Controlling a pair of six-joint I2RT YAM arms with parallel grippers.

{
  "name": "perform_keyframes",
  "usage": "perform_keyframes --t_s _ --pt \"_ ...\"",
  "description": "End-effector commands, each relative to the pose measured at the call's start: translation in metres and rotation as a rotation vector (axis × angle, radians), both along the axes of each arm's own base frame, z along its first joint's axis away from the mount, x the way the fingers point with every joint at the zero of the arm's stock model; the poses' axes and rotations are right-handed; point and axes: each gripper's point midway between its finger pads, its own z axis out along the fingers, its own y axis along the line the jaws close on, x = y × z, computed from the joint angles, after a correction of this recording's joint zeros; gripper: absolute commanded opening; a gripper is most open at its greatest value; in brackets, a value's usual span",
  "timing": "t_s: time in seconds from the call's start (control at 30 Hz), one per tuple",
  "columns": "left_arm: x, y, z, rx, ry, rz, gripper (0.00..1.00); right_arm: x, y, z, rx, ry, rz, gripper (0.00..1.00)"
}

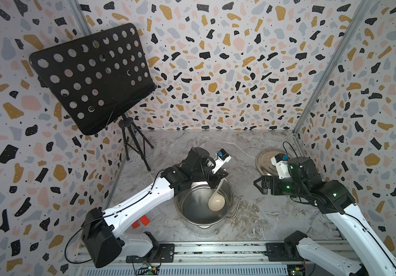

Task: Stir the soup with a spoon
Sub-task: Stir the soup in the pan with a stick.

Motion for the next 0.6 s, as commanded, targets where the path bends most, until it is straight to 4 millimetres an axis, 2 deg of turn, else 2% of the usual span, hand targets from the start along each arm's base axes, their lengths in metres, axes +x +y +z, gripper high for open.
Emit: perform_keyframes --t_s 0.0,0.17,0.37,0.5,0.57 --pt "-0.036 -0.011 0.024 -0.093 -0.042 -0.175 0.00 0.001 -0.002 0.007 0.009 -0.029 -0.010 1.00" --pt "-0.074 0.010 0.005 -0.053 -0.046 -0.255 0.00 0.002 -0.001 0.007 0.007 -0.023 -0.009 1.00" --pt "-0.106 0.055 -0.012 -0.008 -0.045 -0.230 0.00 0.004 0.002 0.004 0.002 -0.010 -0.003 1.00" --pt "-0.105 0.085 -0.011 0.008 -0.103 -0.112 0.00 0.007 0.003 0.003 -0.001 -0.006 -0.001 1.00" --pt "-0.096 0.098 -0.011 0.030 -0.138 -0.023 0.00 0.008 0.004 0.002 -0.001 -0.004 0.001 1.00"
